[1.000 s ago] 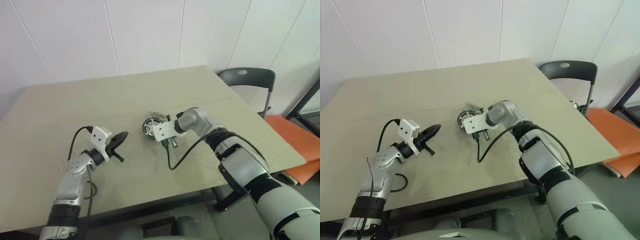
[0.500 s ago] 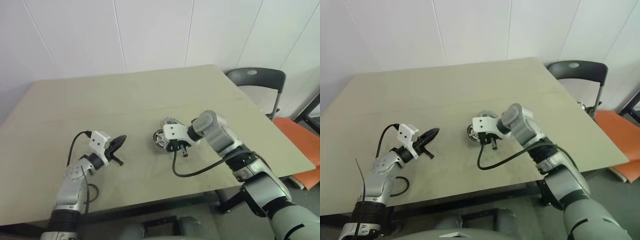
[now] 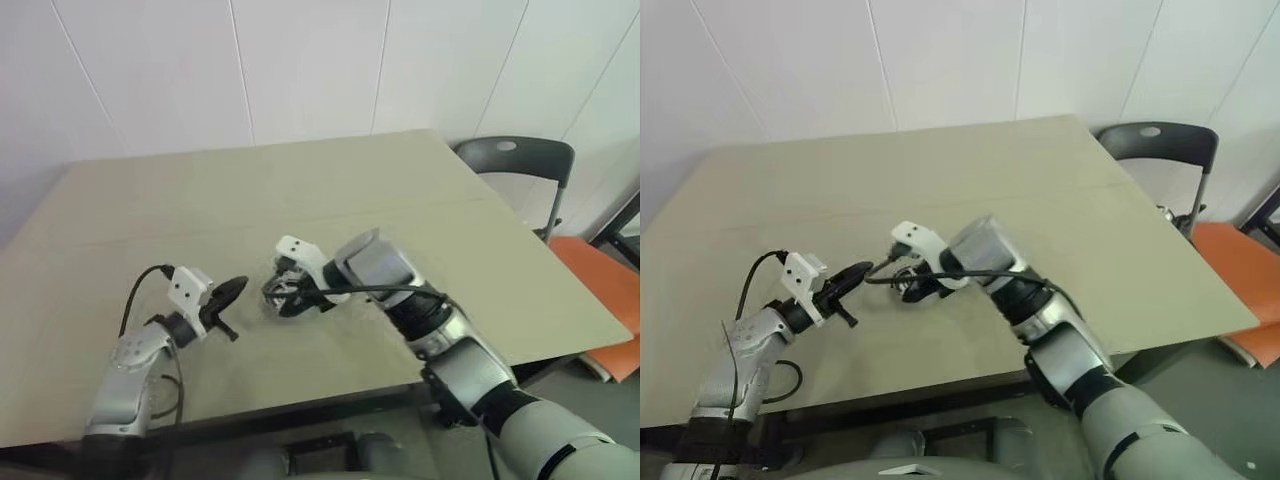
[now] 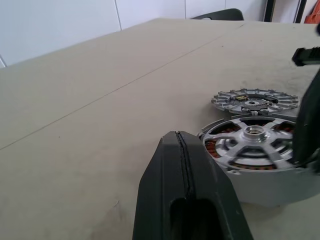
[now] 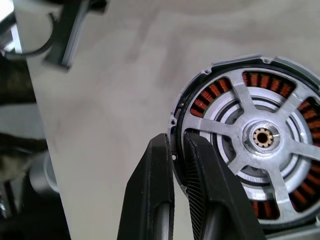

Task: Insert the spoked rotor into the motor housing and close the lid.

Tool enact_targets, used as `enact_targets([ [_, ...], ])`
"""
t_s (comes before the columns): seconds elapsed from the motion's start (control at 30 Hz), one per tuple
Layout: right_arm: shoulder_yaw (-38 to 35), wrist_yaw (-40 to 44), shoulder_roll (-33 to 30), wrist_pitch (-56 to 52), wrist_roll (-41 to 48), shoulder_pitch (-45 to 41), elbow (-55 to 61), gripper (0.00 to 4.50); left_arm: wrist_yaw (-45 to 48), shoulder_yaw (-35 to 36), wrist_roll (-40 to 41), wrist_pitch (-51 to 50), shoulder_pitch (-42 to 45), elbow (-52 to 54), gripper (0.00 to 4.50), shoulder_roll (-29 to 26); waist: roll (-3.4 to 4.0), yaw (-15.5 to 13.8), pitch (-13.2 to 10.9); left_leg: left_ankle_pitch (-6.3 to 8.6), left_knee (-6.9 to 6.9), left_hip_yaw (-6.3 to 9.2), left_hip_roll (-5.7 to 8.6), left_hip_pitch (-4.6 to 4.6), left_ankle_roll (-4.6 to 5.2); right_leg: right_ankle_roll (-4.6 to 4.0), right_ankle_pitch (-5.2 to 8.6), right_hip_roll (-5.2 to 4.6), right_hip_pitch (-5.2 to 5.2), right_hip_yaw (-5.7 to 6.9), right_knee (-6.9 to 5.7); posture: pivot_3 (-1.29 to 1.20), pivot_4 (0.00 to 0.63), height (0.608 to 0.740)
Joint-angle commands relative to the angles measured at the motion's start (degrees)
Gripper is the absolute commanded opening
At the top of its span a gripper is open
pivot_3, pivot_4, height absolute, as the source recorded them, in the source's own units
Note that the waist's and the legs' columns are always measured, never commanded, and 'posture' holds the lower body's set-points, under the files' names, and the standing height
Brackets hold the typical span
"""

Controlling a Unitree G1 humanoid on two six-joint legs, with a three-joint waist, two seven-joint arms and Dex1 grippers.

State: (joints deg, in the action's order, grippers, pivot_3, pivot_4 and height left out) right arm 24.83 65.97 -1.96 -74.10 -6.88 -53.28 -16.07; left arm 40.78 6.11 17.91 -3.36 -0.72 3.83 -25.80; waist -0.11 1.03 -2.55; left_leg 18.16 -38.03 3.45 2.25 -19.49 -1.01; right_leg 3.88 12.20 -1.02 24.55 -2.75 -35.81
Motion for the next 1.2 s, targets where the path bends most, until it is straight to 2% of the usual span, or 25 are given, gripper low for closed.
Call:
enact_targets([
  [0.03,-6.2,-9.6,5.4,-1.7,2.5,-3.6,-6.8,0.10,-0.8,2.7,1.4,-0.4,-1.1,3.9,0.00,-1.1,-0.06,0.2,0.0,0.00,-0.01,-0.01,0.01,0.02,0.00,0.00,0.00,-0.01,-0.01,0.00,-0.01,0.00,0.000,0.740],
  [0.2,-10.7,-16.7,8.9,-2.0,5.9,-6.5,-15.3,0.10,-1.4,3.3,1.4,-0.8,-2.4,5.0,0.00,-1.2,-0.15,1.5,0.1,-0.03,-0.02,0.02,-0.02,0.17,-0.06,0.00,0.01,0.06,-0.08,0.01,-0.20,0.00,0.000,0.740],
  [0.27,-10.6,-16.5,8.8,-3.2,8.1,-7.9,-17.9,0.10,-1.7,3.6,1.4,-1.0,-2.8,5.5,0.00,-1.0,-0.16,1.7,0.1,-0.04,-0.07,0.03,-0.04,0.22,-0.06,-0.01,0.01,0.12,-0.13,0.00,-0.22,0.00,0.000,0.740],
  [0.3,-9.8,-16.1,8.4,-3.6,9.0,-8.3,-18.5,0.83,-1.9,3.6,1.4,-1.1,-3.0,5.7,0.00,-1.0,-0.16,1.8,0.1,-0.04,-0.10,0.04,-0.05,0.25,-0.06,-0.01,0.01,0.15,-0.15,0.00,-0.23,0.00,0.000,0.740],
  [0.4,-4.3,-10.6,5.1,-6.1,13.2,-8.7,-16.7,1.76,-2.1,3.9,1.3,-1.2,-3.0,5.7,0.00,-1.2,-0.13,1.7,0.1,-0.05,-0.15,0.07,-0.10,0.18,-0.04,0.00,0.06,0.25,-0.11,0.02,-0.23,0.00,0.000,0.740],
  [0.5,0.8,0.3,-0.4,-6.6,21.8,-8.0,-8.7,2.75,-2.4,4.3,1.1,-1.1,-2.5,5.2,0.00,-1.7,-0.13,1.7,0.1,-0.05,-0.15,0.06,-0.09,0.08,-0.04,-0.01,0.01,0.28,-0.07,0.02,-0.15,0.00,0.000,0.740],
  [0.57,3.2,2.9,-3.6,-0.3,22.3,-7.7,-5.1,3.39,-2.2,4.6,1.5,-1.3,-2.1,5.0,0.00,-2.0,-0.13,1.7,0.1,-0.05,-0.14,0.04,-0.05,0.01,-0.04,0.02,0.02,0.24,-0.05,0.02,-0.06,0.00,0.000,0.740],
  [0.67,2.8,1.7,-5.5,13.3,19.7,-8.0,-4.4,3.39,-1.2,4.5,2.4,-2.2,-2.1,5.7,0.00,-2.3,-0.14,1.9,0.1,-0.03,-0.10,0.03,-0.05,0.01,-0.03,0.04,0.02,0.21,-0.05,0.02,0.01,0.00,0.000,0.740],
  [0.73,-3.9,-1.8,-4.8,21.8,20.4,-10.8,-8.8,3.39,0.9,3.5,4.1,-3.8,-2.4,7.0,0.00,-2.7,-0.14,2.1,0.1,-0.03,-0.07,0.03,-0.08,0.04,-0.03,0.05,0.03,0.21,-0.05,0.02,-0.01,0.00,0.000,0.740],
  [0.8,-5.0,-5.8,-6.6,37.0,16.2,-10.8,-11.7,3.39,3.8,2.6,6.0,-5.9,-2.7,7.8,0.00,-3.5,-0.14,2.3,0.1,-0.03,-0.08,0.04,-0.10,0.03,-0.03,0.04,0.02,0.22,-0.02,0.02,-0.05,0.00,0.000,0.740],
  [0.87,-6.5,-9.7,-7.8,48.8,13.9,-8.7,-13.4,3.39,6.3,2.0,7.1,-7.8,-3.0,8.2,0.00,-4.8,-0.16,2.2,0.1,-0.03,-0.08,0.04,-0.09,0.04,-0.03,0.04,0.03,0.23,-0.06,0.04,-0.03,0.00,0.000,0.740],
  [0.93,-7.7,-17.0,-9.3,59.6,10.1,-4.8,-13.7,3.39,8.7,2.2,8.6,-9.6,-2.9,7.8,0.00,-6.3,-0.21,2.4,0.1,-0.03,-0.07,0.03,-0.08,0.06,-0.03,0.04,0.03,0.23,-0.11,0.03,0.04,0.00,0.000,0.740],
  [1.03,-7.2,-16.3,-12.0,58.9,8.8,-0.7,-13.1,3.39,11.6,2.8,10.1,-10.9,-2.8,7.1,0.00,-8.4,-0.17,2.5,0.1,-0.03,-0.02,0.01,-0.07,0.03,-0.03,0.03,0.02,0.21,-0.13,-0.01,0.16,0.00,0.000,0.740],
  [1.2,-13.3,-15.7,-14.5,45.7,14.8,7.7,-7.4,3.39,15.8,2.7,8.8,-9.9,-2.3,4.0,0.00,-12.3,-0.01,2.8,0.0,-0.02,0.05,0.01,-0.09,0.00,-0.01,0.01,0.01,0.17,-0.09,-0.10,0.19,0.00,0.000,0.740],
])
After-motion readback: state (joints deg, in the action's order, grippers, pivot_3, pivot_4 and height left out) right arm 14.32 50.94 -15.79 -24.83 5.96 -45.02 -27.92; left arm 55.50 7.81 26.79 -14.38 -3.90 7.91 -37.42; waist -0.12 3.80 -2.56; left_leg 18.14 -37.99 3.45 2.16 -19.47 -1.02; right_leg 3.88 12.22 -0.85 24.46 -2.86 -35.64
